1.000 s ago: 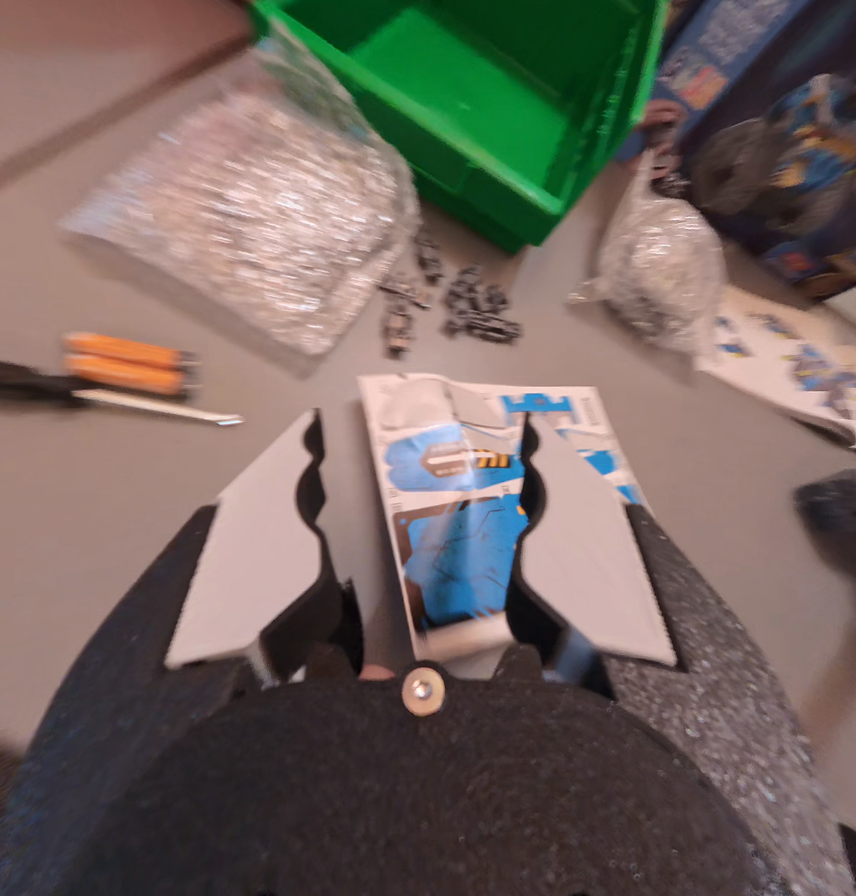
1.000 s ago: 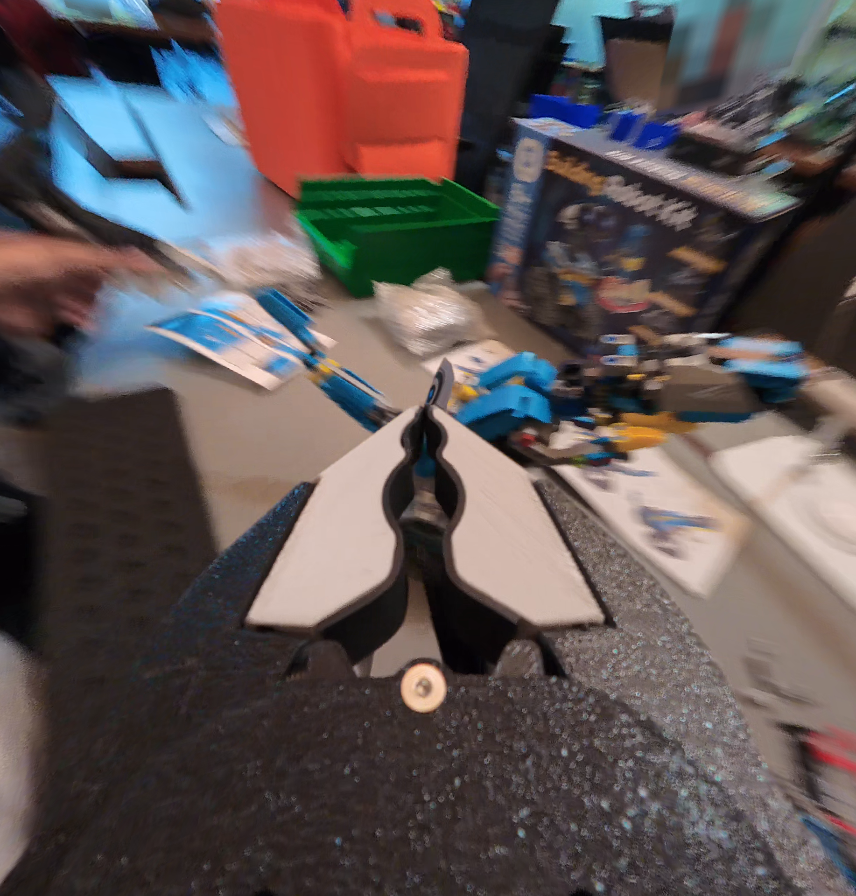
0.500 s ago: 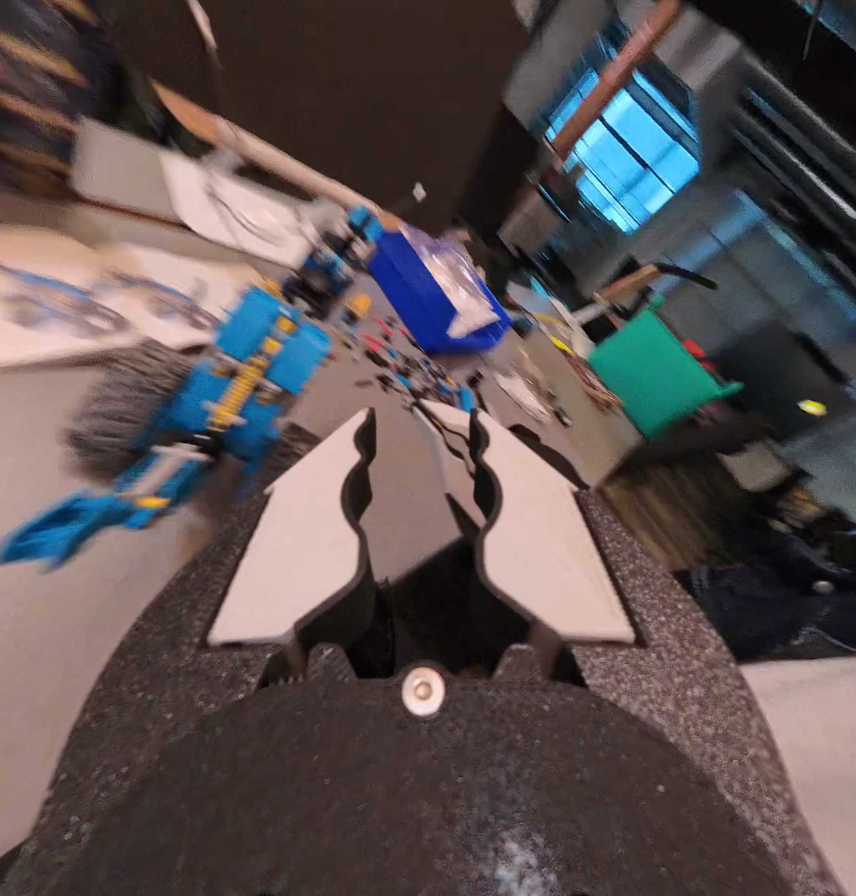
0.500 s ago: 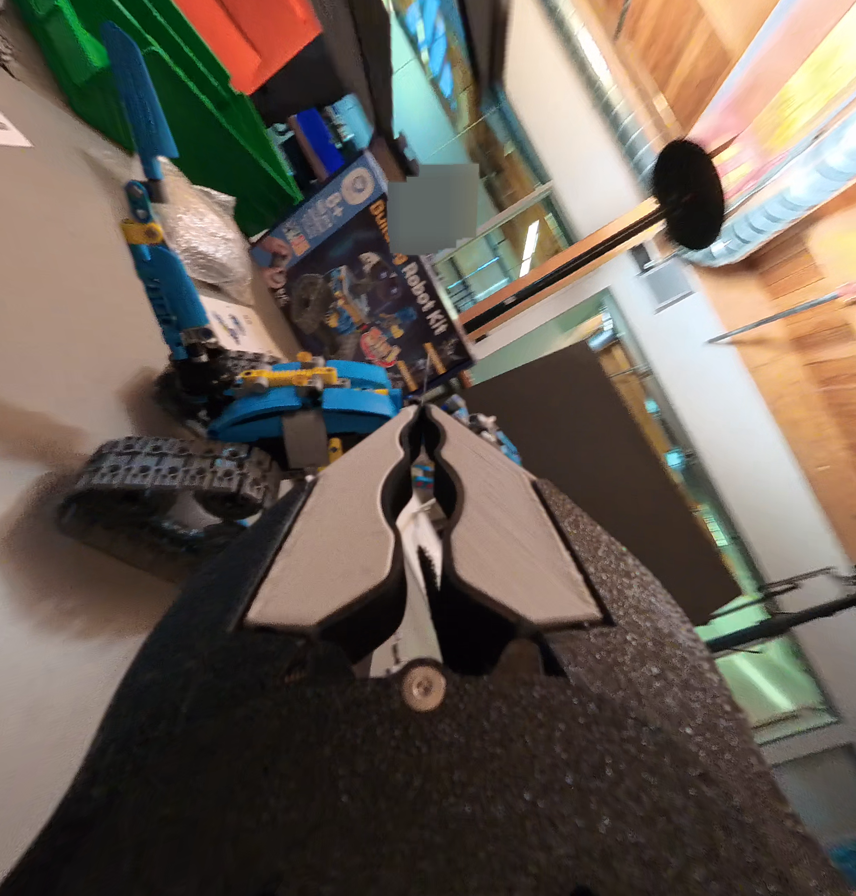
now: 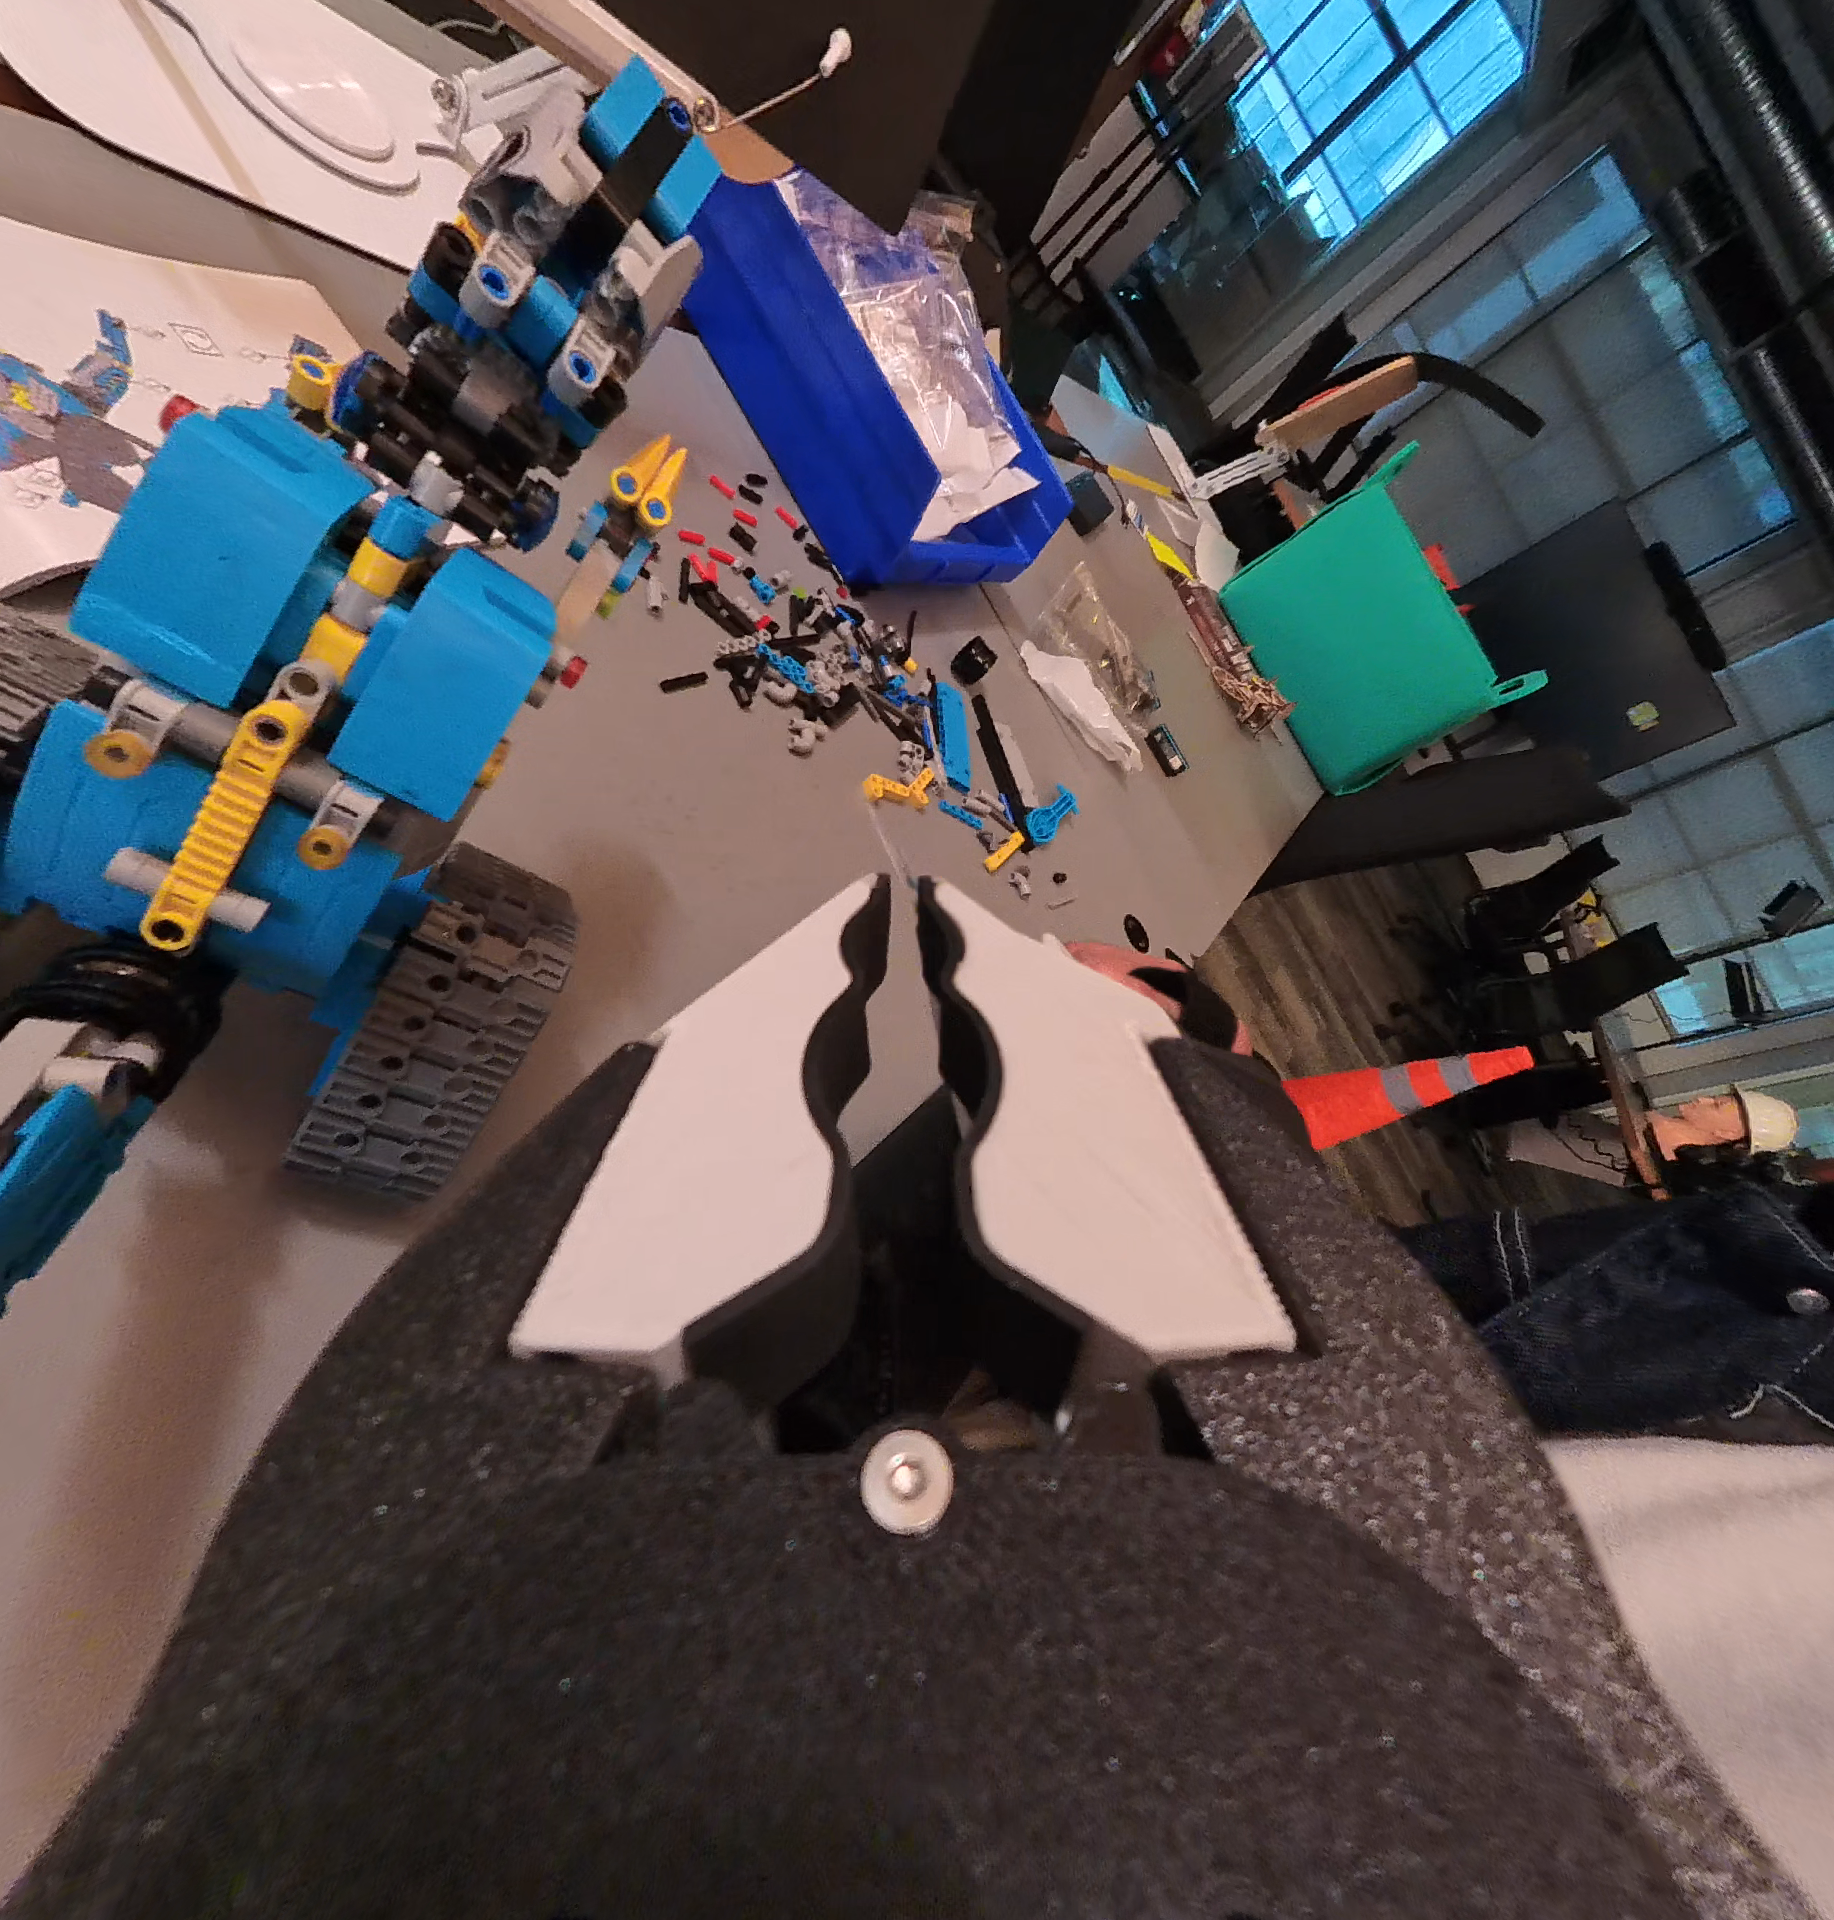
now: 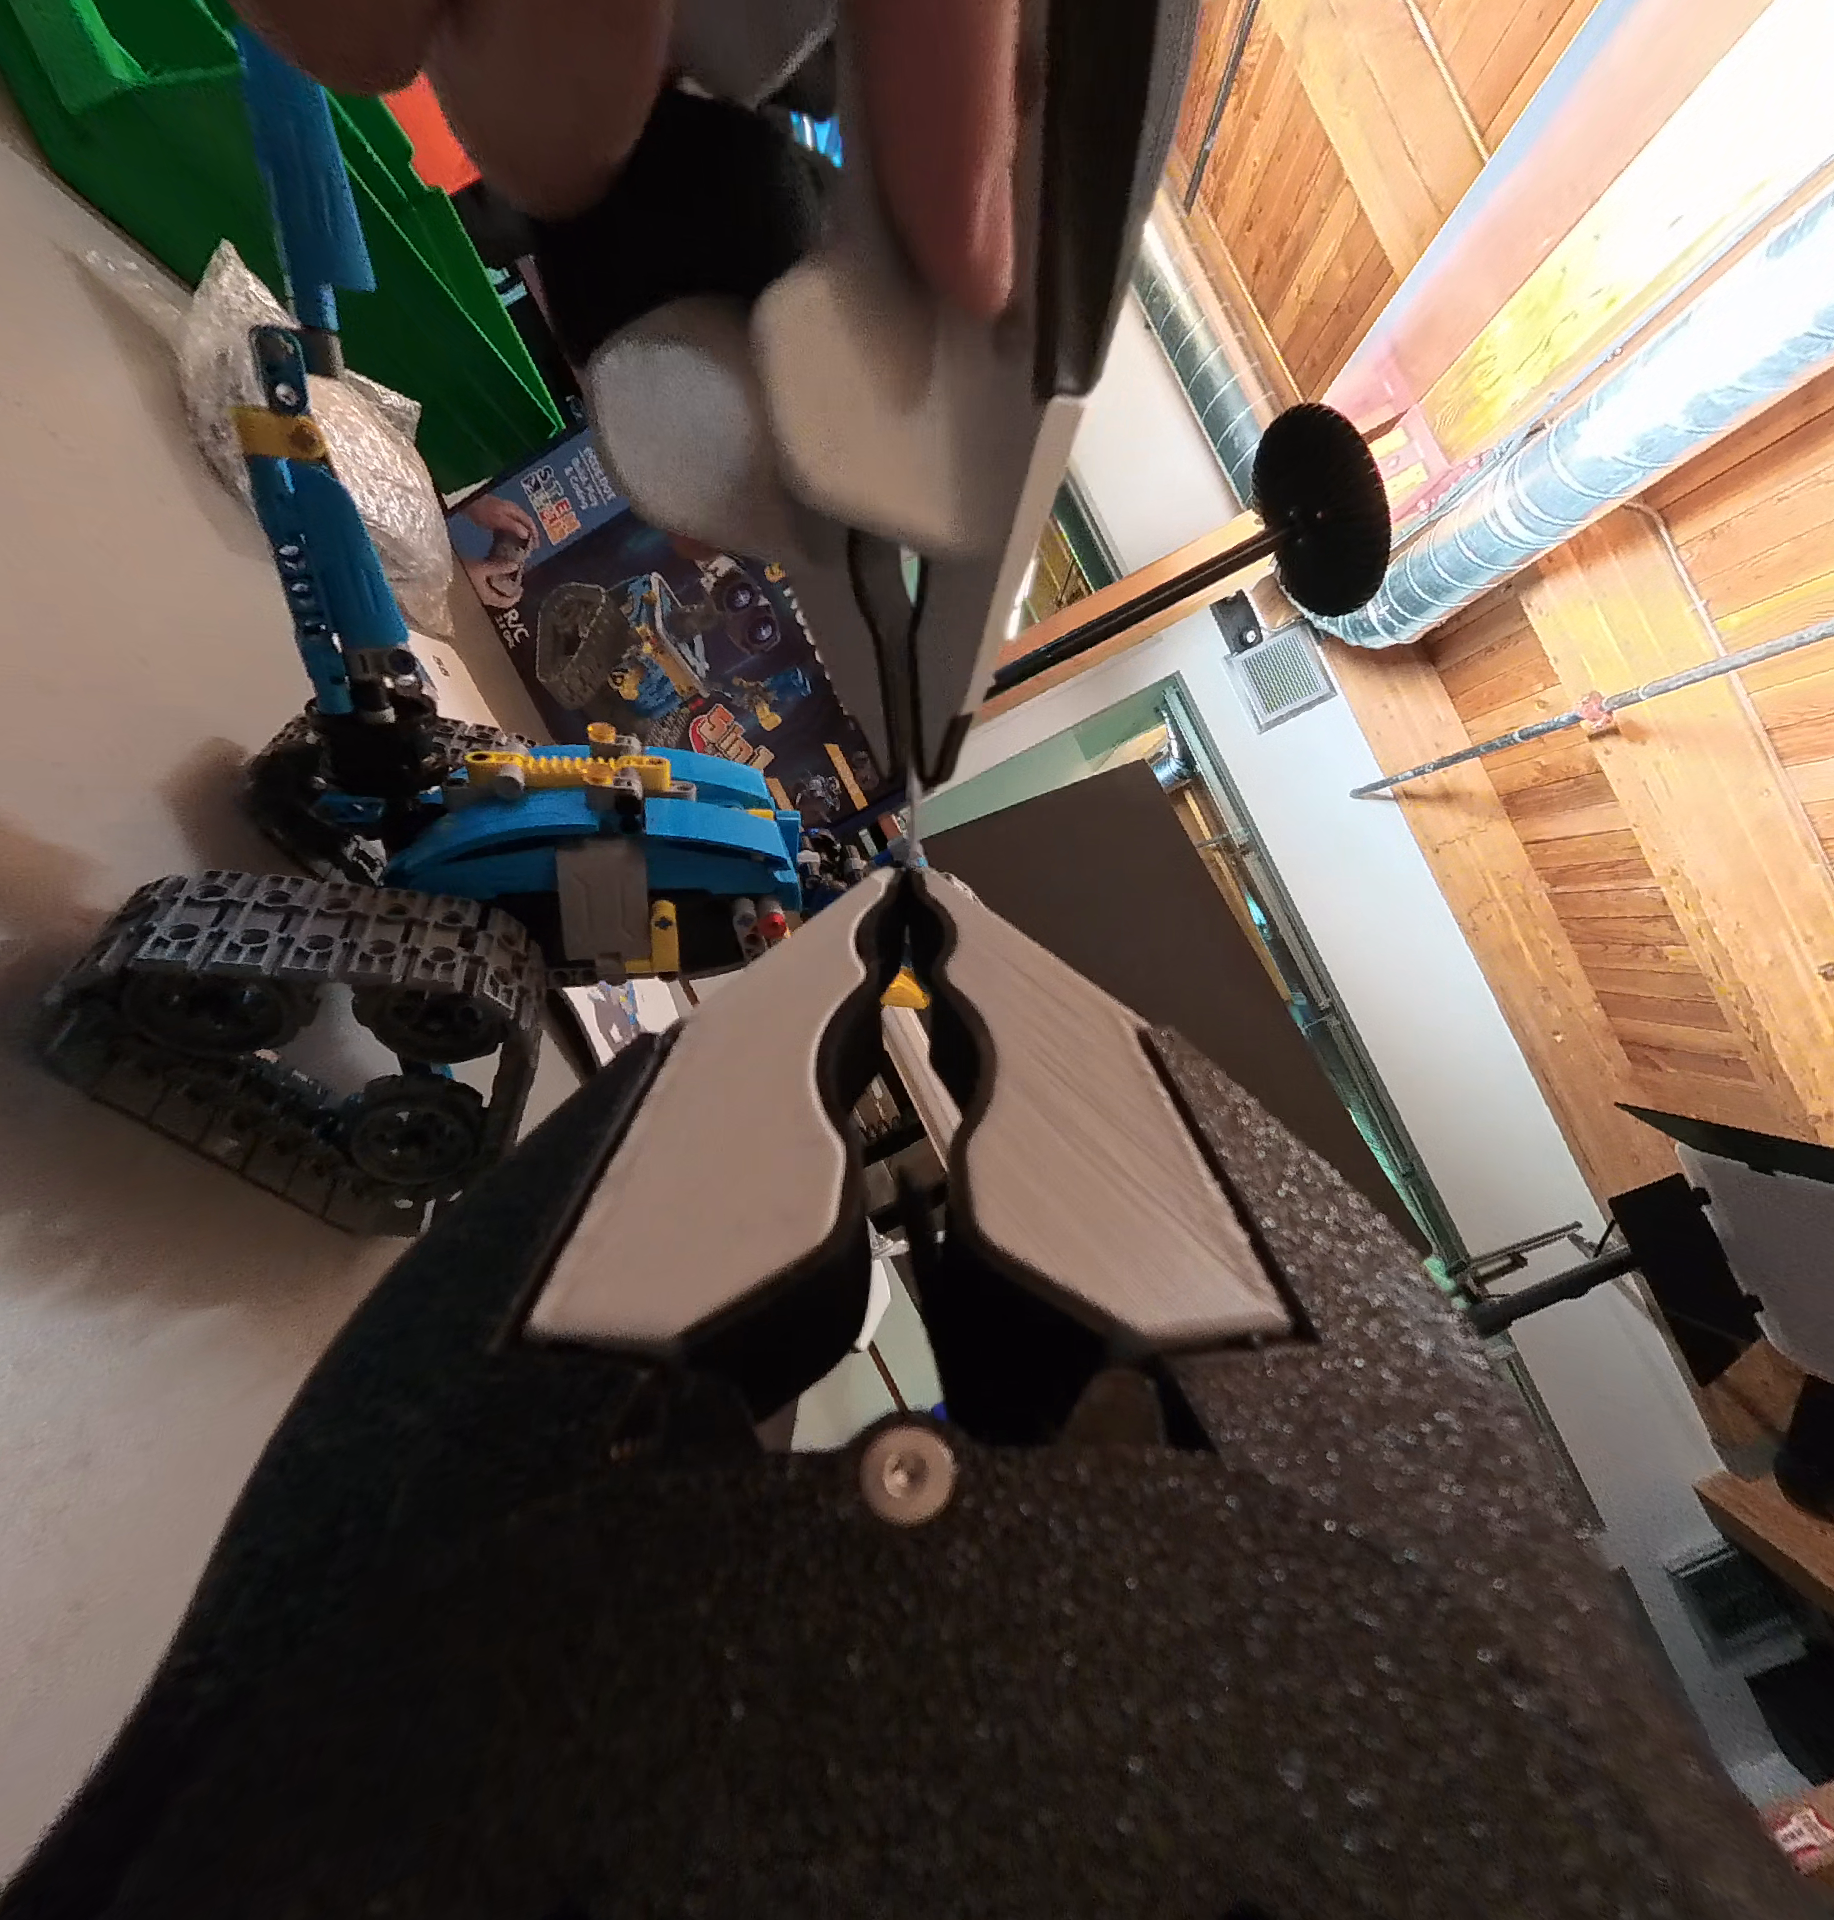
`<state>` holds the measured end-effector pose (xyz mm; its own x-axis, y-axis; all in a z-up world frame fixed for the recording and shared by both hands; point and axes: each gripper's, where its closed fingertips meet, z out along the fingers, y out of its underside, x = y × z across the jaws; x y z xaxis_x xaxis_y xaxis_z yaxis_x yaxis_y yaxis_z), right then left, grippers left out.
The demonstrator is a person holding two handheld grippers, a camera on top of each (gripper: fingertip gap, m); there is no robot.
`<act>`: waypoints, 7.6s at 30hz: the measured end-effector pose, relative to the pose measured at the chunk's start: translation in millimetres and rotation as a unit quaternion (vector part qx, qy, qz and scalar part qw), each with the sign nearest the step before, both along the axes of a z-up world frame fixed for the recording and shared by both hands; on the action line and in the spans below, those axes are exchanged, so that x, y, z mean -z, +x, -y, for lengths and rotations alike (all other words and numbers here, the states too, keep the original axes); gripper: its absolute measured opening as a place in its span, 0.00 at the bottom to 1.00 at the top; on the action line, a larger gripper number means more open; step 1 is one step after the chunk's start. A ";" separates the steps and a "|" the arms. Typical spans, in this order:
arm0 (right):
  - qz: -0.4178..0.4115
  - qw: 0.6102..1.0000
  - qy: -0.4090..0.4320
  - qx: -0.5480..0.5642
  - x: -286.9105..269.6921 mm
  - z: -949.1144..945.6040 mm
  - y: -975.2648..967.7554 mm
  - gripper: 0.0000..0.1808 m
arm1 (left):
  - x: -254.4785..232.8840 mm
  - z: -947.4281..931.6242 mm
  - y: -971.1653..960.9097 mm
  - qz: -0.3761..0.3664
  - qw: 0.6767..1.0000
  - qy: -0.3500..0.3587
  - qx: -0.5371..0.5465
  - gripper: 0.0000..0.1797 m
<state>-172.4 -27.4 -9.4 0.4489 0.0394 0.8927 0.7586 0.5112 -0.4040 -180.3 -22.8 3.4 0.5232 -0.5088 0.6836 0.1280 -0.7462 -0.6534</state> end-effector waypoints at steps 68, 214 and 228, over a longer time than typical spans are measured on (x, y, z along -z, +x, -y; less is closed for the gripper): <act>-0.175 0.758 -0.466 -0.420 -19.7 -113.1 46.5 0.15 | -0.6 -109.9 44.4 -0.383 0.875 0.229 0.186 0.00; -0.106 0.443 -0.869 -0.194 -40.3 -93.6 25.5 0.00 | 35.3 -102.0 25.8 -0.377 0.804 0.457 0.049 0.42; -0.089 0.524 -0.828 -0.179 -41.2 -86.3 27.4 0.00 | -3.2 -90.5 26.6 -0.191 0.896 0.399 0.030 0.36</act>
